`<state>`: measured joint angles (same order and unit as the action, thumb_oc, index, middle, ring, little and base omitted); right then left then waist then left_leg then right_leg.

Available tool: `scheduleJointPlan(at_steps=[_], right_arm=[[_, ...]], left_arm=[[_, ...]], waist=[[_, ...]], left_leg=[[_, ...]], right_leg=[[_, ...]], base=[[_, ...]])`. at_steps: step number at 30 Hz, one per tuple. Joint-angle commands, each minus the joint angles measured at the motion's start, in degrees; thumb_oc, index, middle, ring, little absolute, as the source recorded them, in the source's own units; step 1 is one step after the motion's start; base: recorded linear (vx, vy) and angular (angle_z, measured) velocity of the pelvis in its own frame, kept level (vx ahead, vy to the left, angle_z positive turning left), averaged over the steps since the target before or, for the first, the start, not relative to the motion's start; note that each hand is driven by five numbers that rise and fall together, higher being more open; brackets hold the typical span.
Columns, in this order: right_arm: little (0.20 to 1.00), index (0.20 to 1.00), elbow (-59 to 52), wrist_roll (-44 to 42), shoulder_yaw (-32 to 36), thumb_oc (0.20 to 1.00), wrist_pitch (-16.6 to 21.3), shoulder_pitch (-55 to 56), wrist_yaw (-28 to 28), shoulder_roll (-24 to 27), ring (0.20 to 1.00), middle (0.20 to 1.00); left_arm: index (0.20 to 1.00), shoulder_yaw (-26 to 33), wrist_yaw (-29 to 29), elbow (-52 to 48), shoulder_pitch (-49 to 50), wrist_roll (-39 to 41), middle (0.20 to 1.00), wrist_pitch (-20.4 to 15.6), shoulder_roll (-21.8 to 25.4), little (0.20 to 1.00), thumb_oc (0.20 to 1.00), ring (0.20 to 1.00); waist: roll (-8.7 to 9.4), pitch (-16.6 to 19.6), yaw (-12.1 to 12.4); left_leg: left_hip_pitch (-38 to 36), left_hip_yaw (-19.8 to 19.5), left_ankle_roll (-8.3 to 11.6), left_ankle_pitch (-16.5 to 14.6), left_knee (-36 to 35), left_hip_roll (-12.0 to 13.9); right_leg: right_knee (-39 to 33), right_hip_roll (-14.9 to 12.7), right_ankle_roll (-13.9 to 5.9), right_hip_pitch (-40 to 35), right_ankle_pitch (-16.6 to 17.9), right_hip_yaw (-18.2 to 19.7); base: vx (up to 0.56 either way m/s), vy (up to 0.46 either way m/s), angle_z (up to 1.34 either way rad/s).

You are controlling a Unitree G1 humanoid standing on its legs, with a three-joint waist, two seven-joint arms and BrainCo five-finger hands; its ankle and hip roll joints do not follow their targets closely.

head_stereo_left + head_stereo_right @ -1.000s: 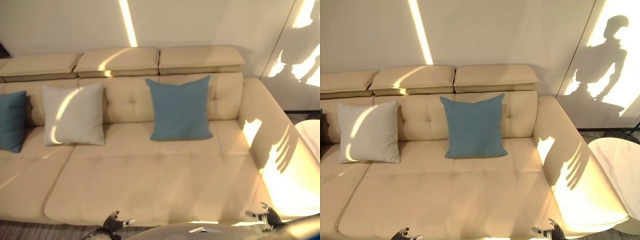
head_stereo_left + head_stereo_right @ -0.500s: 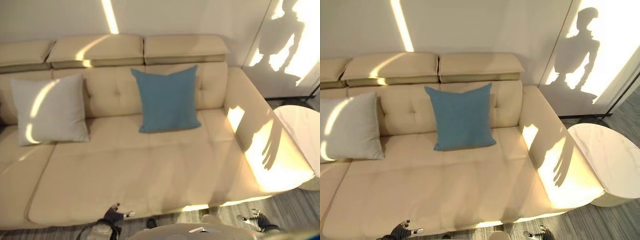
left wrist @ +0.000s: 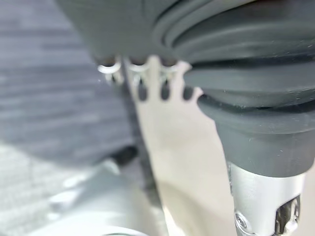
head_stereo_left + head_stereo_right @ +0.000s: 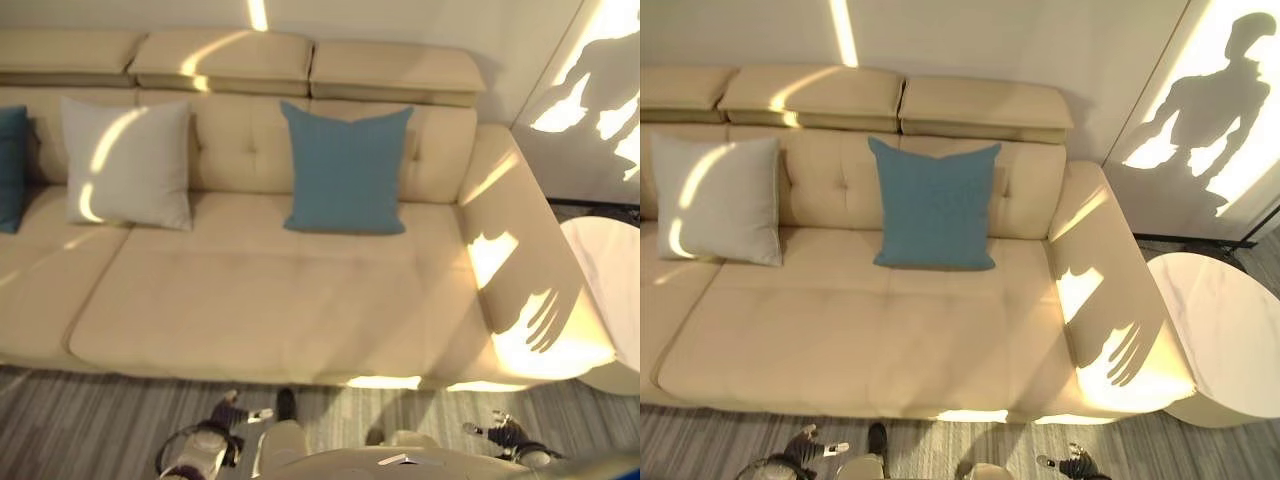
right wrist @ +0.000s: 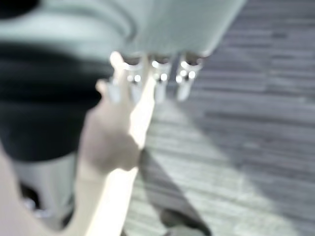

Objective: Pick up all the scattered cushions and arrange them neatly on the sofa.

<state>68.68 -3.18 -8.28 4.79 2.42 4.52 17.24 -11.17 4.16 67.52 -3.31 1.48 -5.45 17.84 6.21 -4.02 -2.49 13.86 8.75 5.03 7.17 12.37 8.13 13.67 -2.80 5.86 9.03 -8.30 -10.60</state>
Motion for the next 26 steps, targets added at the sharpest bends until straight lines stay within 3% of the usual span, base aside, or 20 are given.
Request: scheduleJointPlan(at_steps=[1,6,7,12,14,16,19,21,26], right_arm=[[1.0,1.0,0.1,-1.4,0.7,1.0,0.7,-0.3,-0.1,1.6,1.0,1.0],[1.0,1.0,0.1,-1.2,1.4,1.0,0.4,0.3,-0.5,1.2,1.0,1.0],[1.0,1.0,0.4,-0.6,1.4,1.0,0.2,0.2,-0.4,1.2,1.0,1.0],[1.0,1.0,0.2,0.5,0.5,1.0,-0.4,-1.7,0.1,1.1,1.0,1.0],[1.0,1.0,0.1,0.7,-0.4,1.0,-0.4,-3.3,0.2,0.6,1.0,1.0],[1.0,1.0,0.1,0.6,-0.5,1.0,-0.3,-3.2,0.2,0.3,1.0,1.0],[1.0,1.0,0.0,0.6,-0.4,1.0,-0.1,-3.1,0.4,0.0,1.0,1.0],[1.0,1.0,0.4,0.4,-0.1,1.0,0.0,-2.2,0.6,0.1,1.0,1.0],[1.0,1.0,2.0,-0.3,0.7,1.0,-0.2,-1.0,0.6,0.2,1.0,1.0]], left_arm=[[1.0,1.3,0.7,0.0,-0.1,-0.4,1.0,-1.1,-0.2,1.0,1.0,1.0],[1.0,0.5,0.2,0.2,-0.1,-0.8,1.0,-1.1,-1.4,1.0,1.0,1.0],[1.0,-0.1,0.1,0.2,0.1,-1.7,1.0,-1.3,-1.4,1.0,1.0,1.0],[1.0,-0.7,0.7,0.3,-0.4,-3.6,1.0,-1.3,-0.6,1.0,1.0,1.0],[1.0,-1.4,0.8,-0.3,-1.1,-5.1,1.0,-1.2,0.5,1.0,1.0,1.0],[1.0,-1.6,0.7,-0.7,-1.2,-5.2,1.0,-1.3,0.9,1.0,1.0,1.0],[1.0,-1.5,0.8,-0.5,-1.0,-5.3,1.0,-1.5,0.8,1.0,1.0,1.0],[1.0,-0.7,0.7,0.4,-0.6,-4.8,1.0,-1.7,0.4,1.0,1.0,1.0],[1.0,0.1,0.7,1.3,-0.1,-4.1,1.0,-1.5,-0.3,1.0,1.0,1.0]], waist=[[0.19,0.0,-2.9],[-1.71,2.0,-4.6],[-2.0,2.2,-4.7],[-2.37,0.9,-3.8],[-3.59,-0.1,-2.9],[-3.77,0.1,-2.2],[-3.84,0.8,-1.9],[-3.29,2.6,-1.9],[-2.86,3.9,-2.5]], left_leg=[[-4.3,-0.9,-1.44,-12.6,5.3,-2.2],[-11.8,0.3,-1.06,-12.3,-6.5,-2.8],[-12.5,-0.4,-1.48,-12.3,-8.8,-4.3],[-13.3,0.3,-2.76,-12.4,-11.1,-6.0],[-12.5,0.9,-3.57,-10.8,-12.3,-5.7],[-12.3,1.1,-3.51,-10.0,-13.2,-6.0],[-12.8,1.1,-3.2,-9.3,-14.5,-6.2],[-13.7,2.1,-2.49,-8.7,-16.0,-6.2],[-15.6,2.4,-1.9,-8.5,-17.1,-5.6]], right_leg=[[-10.7,-2.5,-10.79,-6.2,5.7,3.8],[-11.5,-3.1,-12.5,-5.8,6.8,3.6],[-11.2,-4.1,-13.22,-5.2,7.7,3.9],[-9.8,-5.7,-15.31,-1.7,10.9,4.9],[-3.8,-6.1,-15.49,0.6,9.4,3.9],[-3.0,-6.2,-15.41,-1.1,8.8,3.5],[-5.1,-6.5,-15.3,-2.4,8.3,2.1],[-11.0,-6.3,-15.59,-5.8,8.6,0.8],[-15.0,-5.4,-15.67,-8.4,9.5,0.6]], base=[[-0.03,0.18,0.3],[0.01,0.216,0.1],[-0.01,0.22,-0.02],[-0.1,0.193,-0.16],[-0.21,0.138,-0.61],[-0.14,0.052,-0.24],[-0.01,-0.007,-0.02],[0.02,-0.08,0.0],[0.02,-0.042,-0.01]])
